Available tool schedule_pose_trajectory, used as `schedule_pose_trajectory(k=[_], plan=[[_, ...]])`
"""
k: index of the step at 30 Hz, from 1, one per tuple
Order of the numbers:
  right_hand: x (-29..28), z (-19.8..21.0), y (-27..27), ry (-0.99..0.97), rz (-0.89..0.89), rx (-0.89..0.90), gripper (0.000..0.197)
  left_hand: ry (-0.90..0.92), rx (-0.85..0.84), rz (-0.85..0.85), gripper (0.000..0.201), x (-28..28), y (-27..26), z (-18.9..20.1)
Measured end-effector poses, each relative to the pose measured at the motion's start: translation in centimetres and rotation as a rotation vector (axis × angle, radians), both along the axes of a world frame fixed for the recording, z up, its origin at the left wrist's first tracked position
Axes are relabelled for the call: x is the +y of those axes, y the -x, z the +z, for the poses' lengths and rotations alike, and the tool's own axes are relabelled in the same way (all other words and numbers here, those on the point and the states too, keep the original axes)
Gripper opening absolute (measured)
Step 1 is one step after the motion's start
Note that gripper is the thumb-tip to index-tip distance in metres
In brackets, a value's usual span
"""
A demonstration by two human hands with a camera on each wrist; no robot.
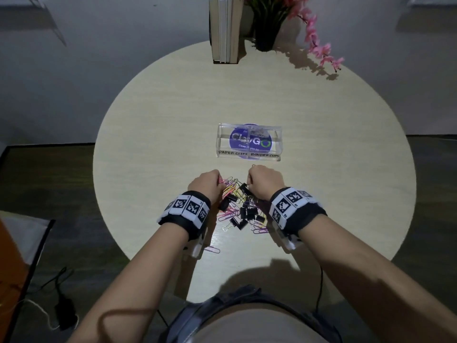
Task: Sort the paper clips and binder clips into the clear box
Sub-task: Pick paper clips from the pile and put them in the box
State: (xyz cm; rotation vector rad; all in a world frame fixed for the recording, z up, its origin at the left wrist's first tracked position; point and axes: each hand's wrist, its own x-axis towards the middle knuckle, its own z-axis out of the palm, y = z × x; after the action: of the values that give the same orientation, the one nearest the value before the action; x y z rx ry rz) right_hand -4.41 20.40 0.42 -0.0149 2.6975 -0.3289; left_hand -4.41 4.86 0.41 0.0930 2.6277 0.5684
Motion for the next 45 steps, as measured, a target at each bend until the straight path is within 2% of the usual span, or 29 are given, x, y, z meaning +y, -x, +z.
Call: schedule_pose_trajectory(k=[5,7,9,11,13,16,21,24,26,30,35,40,42,45], plan=[[0.2,-0.1,-1.0,-0.056,0.081,0.024,0.018,-0.035,0.279,-0.044,0.019,1.4,4.2,3.9],[0.7,0.1,-1.4,-0.008,0.019,0.085,0.016,-0.03,0.34,-0.061,0.021,2.0,6.6,4.9],[1.6,0.3,-1.7,0.13,-0.134,0.124,0.017,-0.001,0.328,-0.109,0.022,2.4,8.1,5.0],[2.6,0.5,-1.5,0.292,-0.296,0.147,0.021,0.029,0.311,-0.167,0.025,2.5,8.4,4.6],[3.5,0.6,-1.0,0.373,-0.37,0.16,0.022,0.033,0.379,-0.196,0.026,2.2,7.8,4.3],[4.0,0.4,-0.1,0.279,-0.28,0.194,0.019,-0.055,0.473,-0.136,0.015,1.3,5.3,3.6],[3.3,-0.6,0.9,0.053,-0.085,0.233,0.015,-0.121,0.2,-0.008,0.011,0.1,1.4,1.0],[3.0,-1.0,0.9,0.073,-0.147,0.184,0.012,-0.135,0.081,0.025,0.02,0.1,0.7,-0.4],[3.2,-1.0,1.1,0.114,-0.226,0.121,0.012,-0.147,0.05,0.034,0.024,0.4,0.7,-0.8],[3.2,-0.6,1.4,0.122,-0.266,0.022,0.009,-0.106,0.023,-0.001,0.01,1.7,0.5,-1.0],[2.0,0.7,1.2,-0.013,-0.104,0.064,0.011,-0.045,0.074,-0.06,0.007,2.2,-0.6,-1.4],[-0.4,4.3,4.5,0.289,-0.147,0.246,0.007,-0.115,0.085,0.032,0.007,1.0,-1.2,-0.6],[-0.9,5.1,6.3,0.398,-0.199,0.239,0.002,-0.211,0.086,0.105,0.007,0.5,-1.0,-0.1],[-0.8,5.3,7.7,0.503,-0.255,0.194,0.014,-0.341,0.107,0.211,0.01,0.3,0.0,1.1]])
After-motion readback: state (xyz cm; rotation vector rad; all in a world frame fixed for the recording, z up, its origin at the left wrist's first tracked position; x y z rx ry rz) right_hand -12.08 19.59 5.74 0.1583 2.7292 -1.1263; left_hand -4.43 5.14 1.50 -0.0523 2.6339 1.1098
